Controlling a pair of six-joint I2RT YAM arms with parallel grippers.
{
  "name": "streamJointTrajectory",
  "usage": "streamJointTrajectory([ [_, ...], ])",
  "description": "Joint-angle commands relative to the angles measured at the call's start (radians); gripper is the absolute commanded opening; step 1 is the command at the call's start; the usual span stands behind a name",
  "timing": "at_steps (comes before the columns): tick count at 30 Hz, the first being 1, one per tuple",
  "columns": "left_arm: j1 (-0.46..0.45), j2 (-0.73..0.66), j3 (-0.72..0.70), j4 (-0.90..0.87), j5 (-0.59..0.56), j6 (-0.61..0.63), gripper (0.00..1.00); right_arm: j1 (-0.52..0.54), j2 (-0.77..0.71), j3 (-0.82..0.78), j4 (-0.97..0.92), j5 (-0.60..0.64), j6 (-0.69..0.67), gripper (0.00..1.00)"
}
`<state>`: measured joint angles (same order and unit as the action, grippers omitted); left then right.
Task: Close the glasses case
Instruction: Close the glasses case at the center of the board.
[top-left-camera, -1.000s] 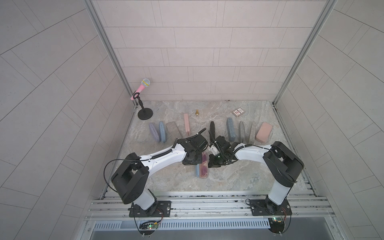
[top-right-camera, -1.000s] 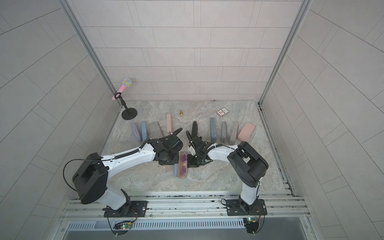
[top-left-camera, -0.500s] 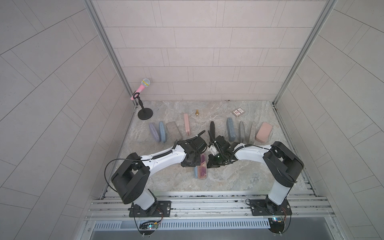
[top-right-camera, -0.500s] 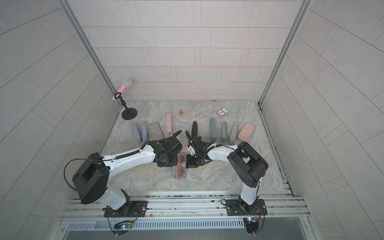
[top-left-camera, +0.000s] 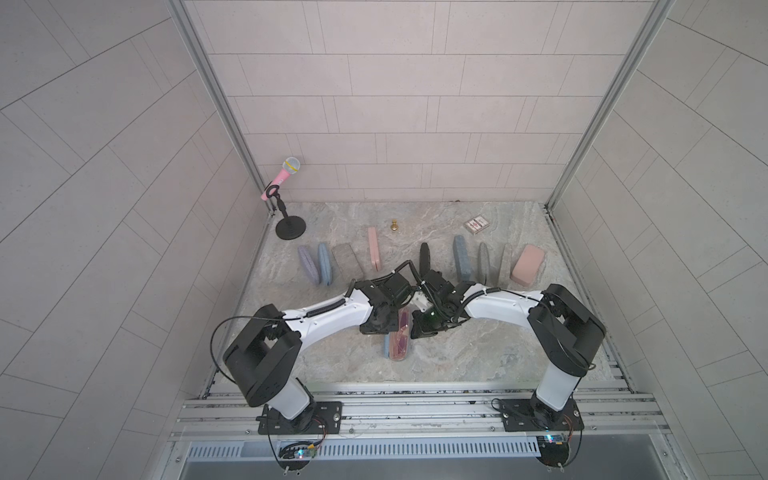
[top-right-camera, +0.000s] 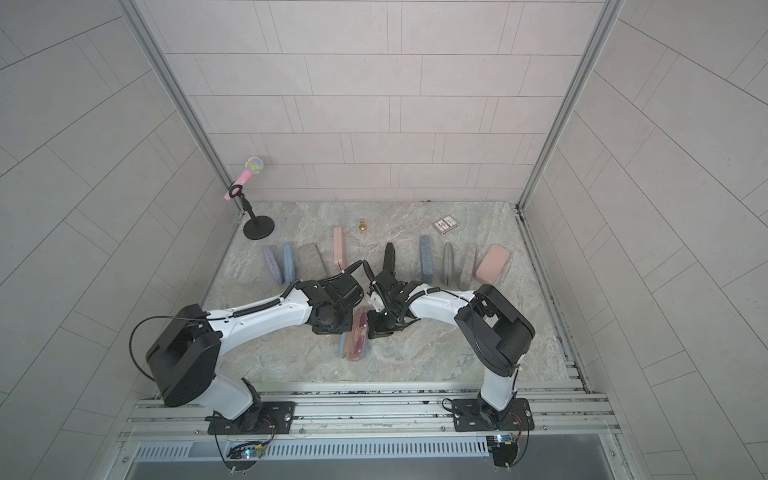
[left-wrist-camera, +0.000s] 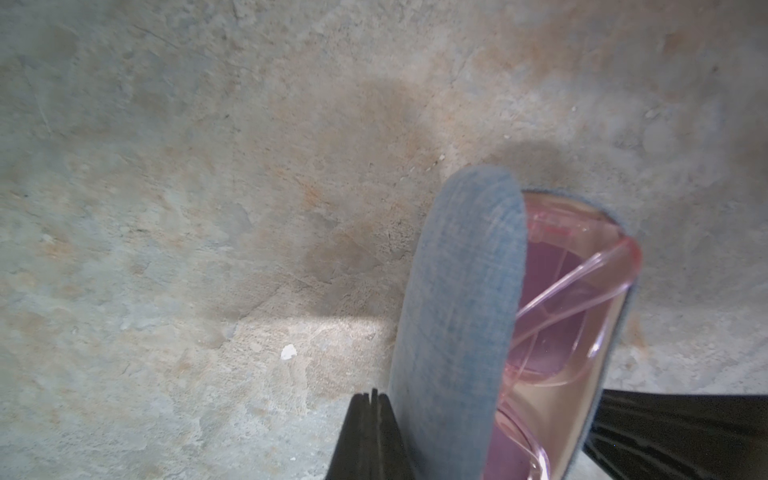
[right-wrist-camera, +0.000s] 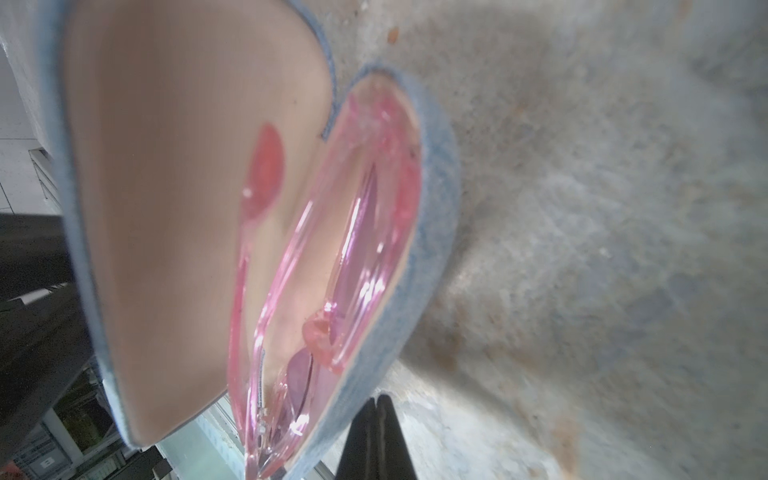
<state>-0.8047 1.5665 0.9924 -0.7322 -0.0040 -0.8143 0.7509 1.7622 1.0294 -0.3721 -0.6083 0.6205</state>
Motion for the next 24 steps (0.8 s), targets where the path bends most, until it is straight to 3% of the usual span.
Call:
streamJointTrajectory([
  [1, -0.022, 0.018, 0.008, 0.067, 0.046, -0.013, 0.0, 0.027, 0.005, 0.055, 0.074, -0.075, -0.037, 0.0],
  [24, -0.067, 0.044, 0.048, 0.083, 0.045, -0.016, 0.0, 0.056, 0.043, 0.11, 0.039, -0.101, -0.086, 0.0],
])
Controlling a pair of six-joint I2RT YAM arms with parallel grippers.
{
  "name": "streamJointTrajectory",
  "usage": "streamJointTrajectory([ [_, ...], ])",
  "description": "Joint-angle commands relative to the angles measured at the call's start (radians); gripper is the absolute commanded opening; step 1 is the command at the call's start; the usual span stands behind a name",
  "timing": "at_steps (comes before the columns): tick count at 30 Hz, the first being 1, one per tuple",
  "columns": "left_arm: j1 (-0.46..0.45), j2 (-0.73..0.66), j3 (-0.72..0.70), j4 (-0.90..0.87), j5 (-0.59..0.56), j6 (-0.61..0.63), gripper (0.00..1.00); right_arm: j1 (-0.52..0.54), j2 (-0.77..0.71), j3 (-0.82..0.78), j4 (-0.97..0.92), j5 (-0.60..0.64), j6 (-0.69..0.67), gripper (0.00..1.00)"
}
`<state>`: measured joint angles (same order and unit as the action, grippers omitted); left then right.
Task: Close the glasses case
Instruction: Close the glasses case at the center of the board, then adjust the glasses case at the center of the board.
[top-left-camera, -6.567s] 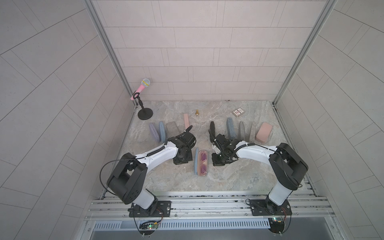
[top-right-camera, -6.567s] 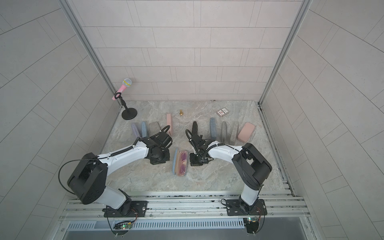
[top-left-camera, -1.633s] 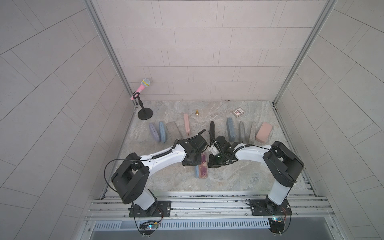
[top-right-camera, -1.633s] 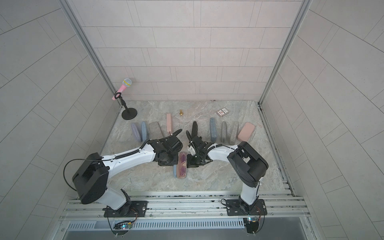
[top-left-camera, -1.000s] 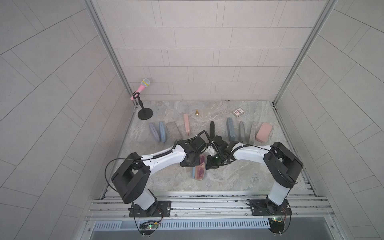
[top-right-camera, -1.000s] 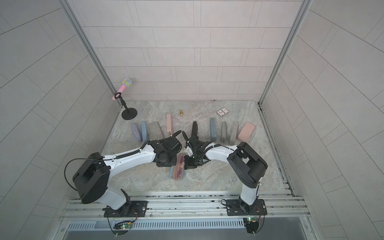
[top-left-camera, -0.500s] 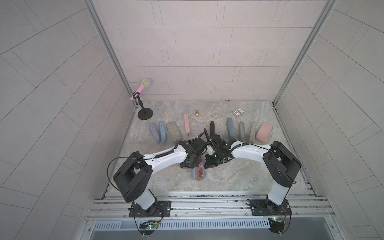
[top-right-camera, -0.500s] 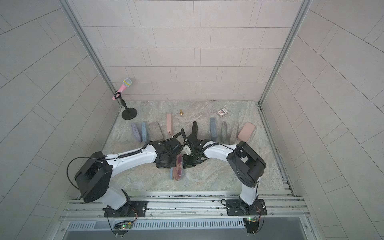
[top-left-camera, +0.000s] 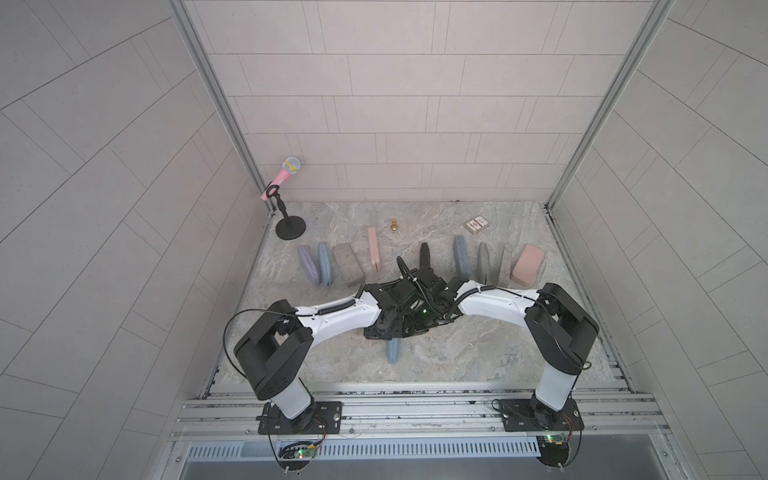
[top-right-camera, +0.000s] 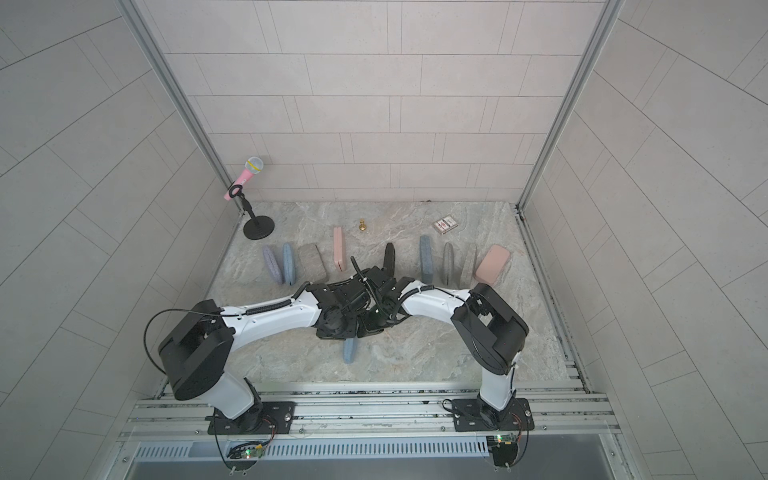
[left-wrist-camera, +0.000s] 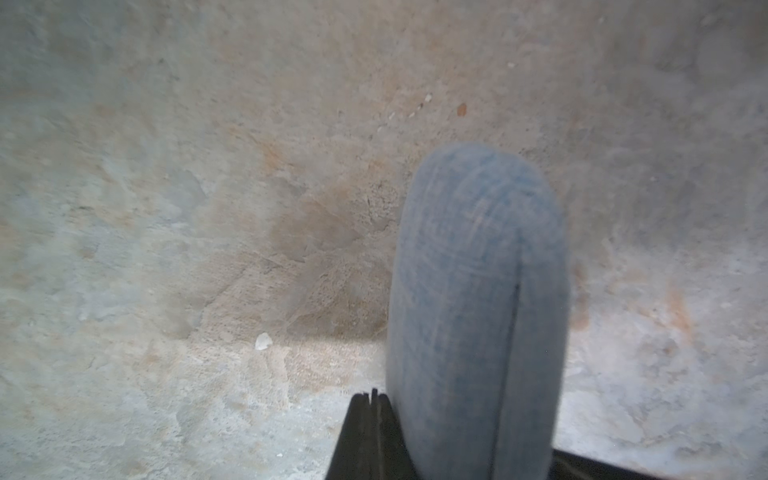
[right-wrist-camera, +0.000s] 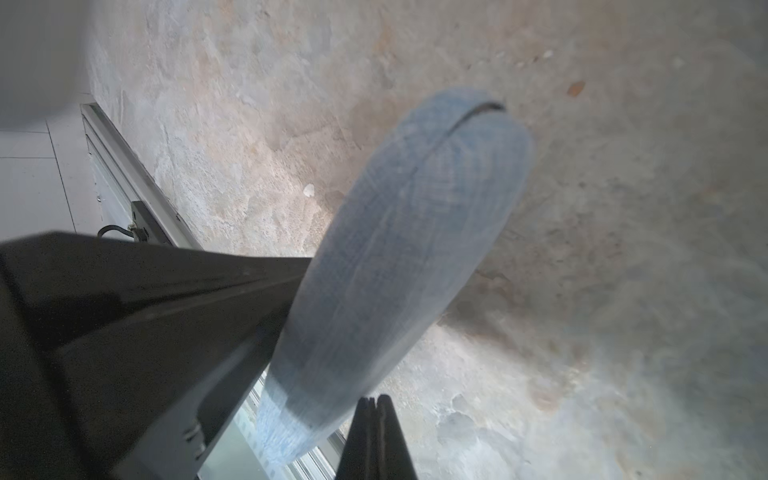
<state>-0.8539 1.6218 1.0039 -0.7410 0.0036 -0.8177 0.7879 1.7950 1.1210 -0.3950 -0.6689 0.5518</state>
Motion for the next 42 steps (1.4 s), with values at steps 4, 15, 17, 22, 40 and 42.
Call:
streamJointTrajectory([
  [4, -0.016, -0.041, 0.044, 0.065, 0.004, -0.013, 0.0, 0.017, -0.005, -0.007, 0.06, 0.014, 0.003, 0.0],
  [15, 0.062, -0.19, 0.058, -0.035, -0.057, 0.036, 0.0, -0.004, -0.139, -0.046, -0.049, 0.276, 0.041, 0.16],
  [17, 0.088, -0.226, 0.06, -0.062, -0.06, 0.053, 0.0, -0.006, -0.157, -0.044, -0.084, 0.32, 0.047, 0.19],
  [22, 0.199, -0.343, 0.077, -0.137, -0.061, 0.123, 0.0, 0.007, -0.193, -0.008, -0.201, 0.417, 0.07, 0.22],
  [40, 0.741, -0.618, -0.008, -0.157, 0.297, 0.472, 0.0, 0.282, -0.047, 0.26, -0.377, 0.543, 0.171, 0.31],
  [42, 0.753, -0.649, -0.04, -0.13, 0.311, 0.474, 0.0, 0.293, -0.018, 0.273, -0.372, 0.545, 0.176, 0.31],
])
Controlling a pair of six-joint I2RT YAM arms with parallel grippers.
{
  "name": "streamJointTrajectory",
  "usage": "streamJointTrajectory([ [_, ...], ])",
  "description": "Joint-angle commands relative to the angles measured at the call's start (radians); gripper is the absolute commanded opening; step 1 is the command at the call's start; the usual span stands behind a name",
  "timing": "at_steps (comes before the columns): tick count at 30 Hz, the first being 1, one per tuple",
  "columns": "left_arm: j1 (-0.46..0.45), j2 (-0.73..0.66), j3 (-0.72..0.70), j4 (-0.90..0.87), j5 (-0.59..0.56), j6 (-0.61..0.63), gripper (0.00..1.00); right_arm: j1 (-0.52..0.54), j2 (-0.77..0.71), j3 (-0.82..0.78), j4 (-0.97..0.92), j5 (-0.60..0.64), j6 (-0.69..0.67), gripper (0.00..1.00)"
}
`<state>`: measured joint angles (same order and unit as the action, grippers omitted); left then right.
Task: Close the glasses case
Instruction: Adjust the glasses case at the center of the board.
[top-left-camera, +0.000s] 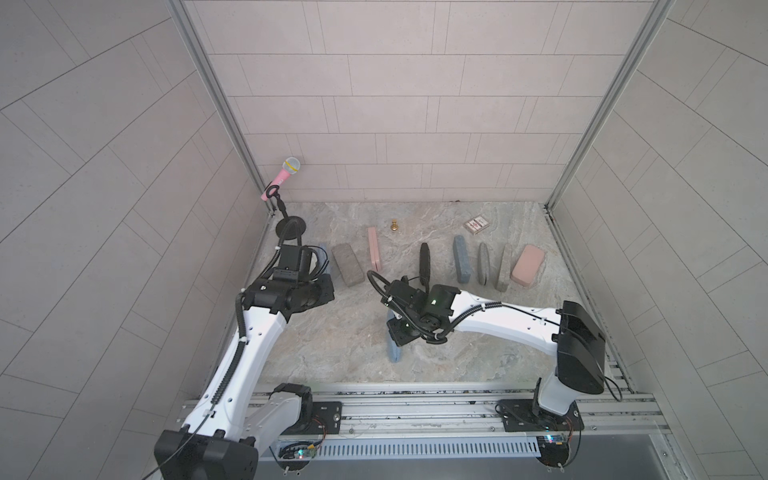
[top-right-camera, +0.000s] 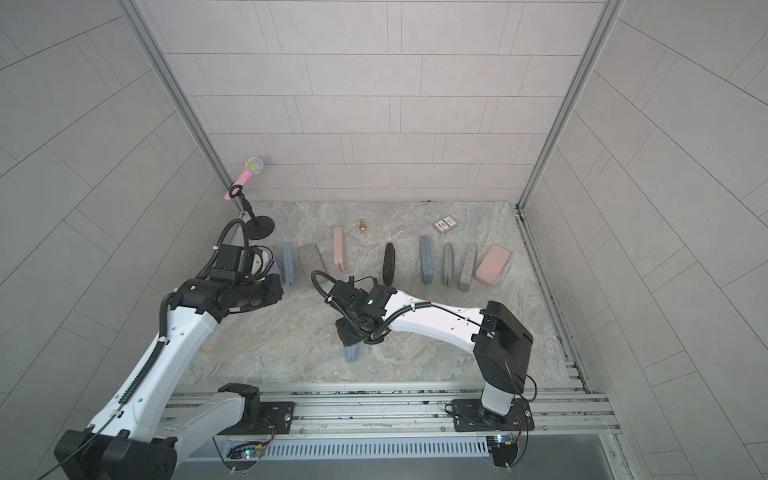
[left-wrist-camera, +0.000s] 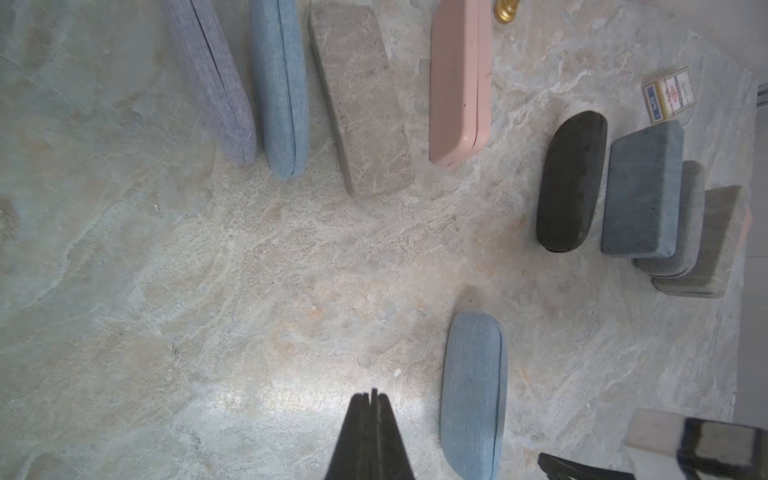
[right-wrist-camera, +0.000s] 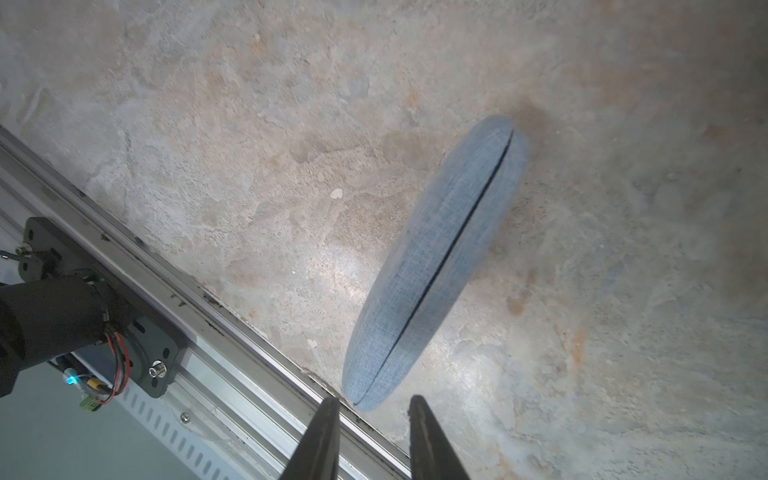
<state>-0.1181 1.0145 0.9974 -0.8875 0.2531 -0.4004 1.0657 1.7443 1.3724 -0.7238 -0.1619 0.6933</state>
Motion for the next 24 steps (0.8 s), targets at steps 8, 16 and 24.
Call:
streamJointTrajectory([
  [8, 0.031, -0.12, -0.08, 0.066, 0.05, 0.037, 0.0, 0.023, 0.093, -0.008, 0.014, 0.038, 0.058, 0.31],
  [16, 0.038, -0.124, -0.094, 0.07, 0.059, 0.029, 0.0, 0.005, 0.064, -0.099, 0.041, 0.059, 0.064, 0.31],
  [24, 0.037, -0.119, -0.097, 0.068, 0.045, 0.024, 0.0, -0.031, 0.008, -0.176, 0.076, 0.067, 0.063, 0.31],
])
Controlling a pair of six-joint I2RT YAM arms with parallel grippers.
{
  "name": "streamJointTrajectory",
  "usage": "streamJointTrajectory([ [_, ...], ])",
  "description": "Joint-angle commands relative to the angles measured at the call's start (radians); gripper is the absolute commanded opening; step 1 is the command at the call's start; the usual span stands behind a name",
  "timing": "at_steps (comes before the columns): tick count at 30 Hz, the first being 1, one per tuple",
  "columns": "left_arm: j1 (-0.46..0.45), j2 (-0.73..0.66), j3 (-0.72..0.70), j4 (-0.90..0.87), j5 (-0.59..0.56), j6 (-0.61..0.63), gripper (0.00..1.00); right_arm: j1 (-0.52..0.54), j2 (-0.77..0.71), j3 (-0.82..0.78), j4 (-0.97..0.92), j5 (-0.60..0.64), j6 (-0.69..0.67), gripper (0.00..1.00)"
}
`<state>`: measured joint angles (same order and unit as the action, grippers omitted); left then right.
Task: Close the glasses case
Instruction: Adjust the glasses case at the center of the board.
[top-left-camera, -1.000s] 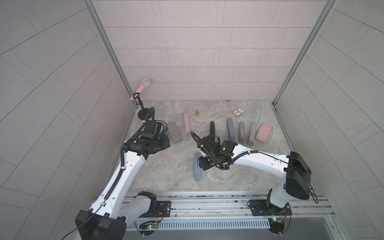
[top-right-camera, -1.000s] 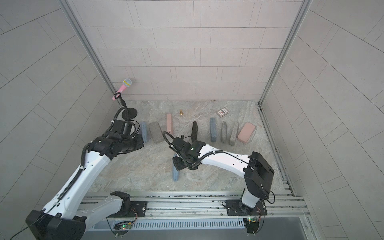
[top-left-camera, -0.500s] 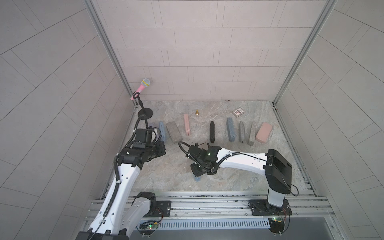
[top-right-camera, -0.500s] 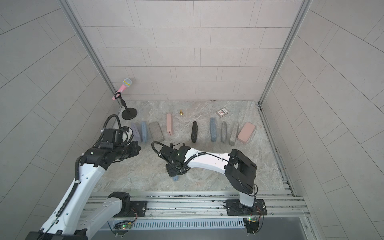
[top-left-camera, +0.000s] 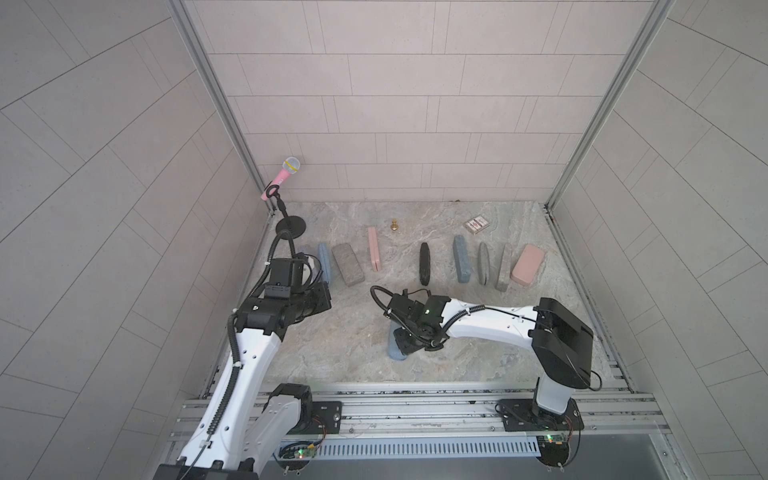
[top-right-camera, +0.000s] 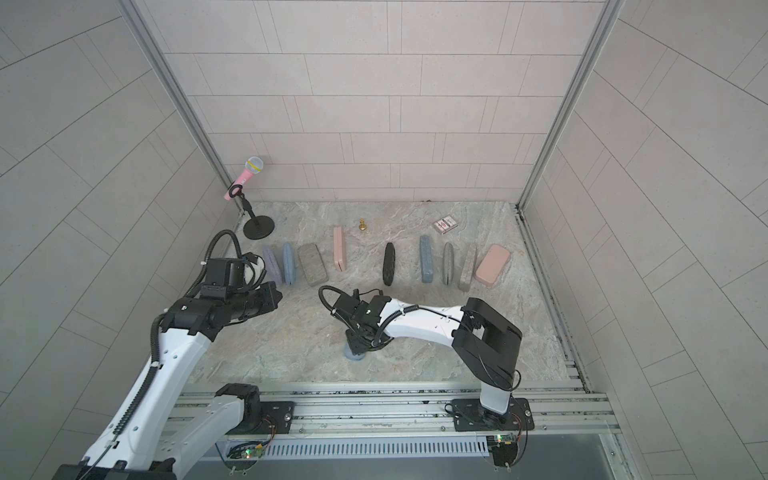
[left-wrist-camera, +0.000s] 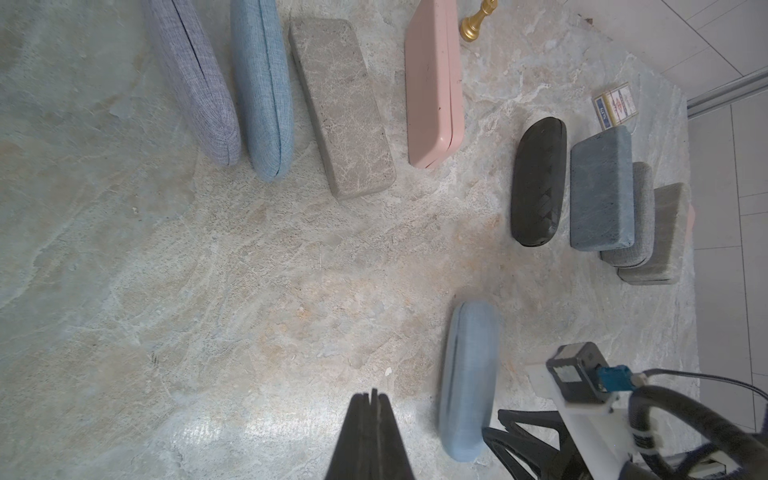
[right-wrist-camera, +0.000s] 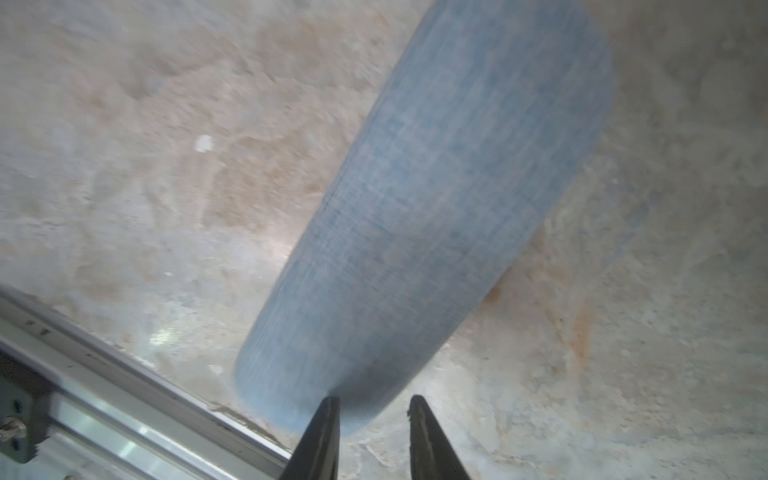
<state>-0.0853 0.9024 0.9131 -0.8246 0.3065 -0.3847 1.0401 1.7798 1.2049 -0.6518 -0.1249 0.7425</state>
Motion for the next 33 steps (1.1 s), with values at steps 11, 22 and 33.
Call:
streamJointTrajectory([
  [11, 0.007, -0.011, -0.011, 0.001, -0.022, 0.006, 0.0, -0.018, -0.059, 0.007, -0.038, 0.063, 0.003, 0.52],
  [22, 0.006, -0.018, -0.016, 0.002, -0.01, 0.007, 0.0, -0.021, 0.02, 0.085, -0.04, 0.067, 0.094, 0.74],
  [33, 0.007, -0.022, -0.017, 0.005, -0.011, 0.007, 0.0, -0.042, 0.128, 0.151, -0.033, 0.04, 0.098, 0.79],
])
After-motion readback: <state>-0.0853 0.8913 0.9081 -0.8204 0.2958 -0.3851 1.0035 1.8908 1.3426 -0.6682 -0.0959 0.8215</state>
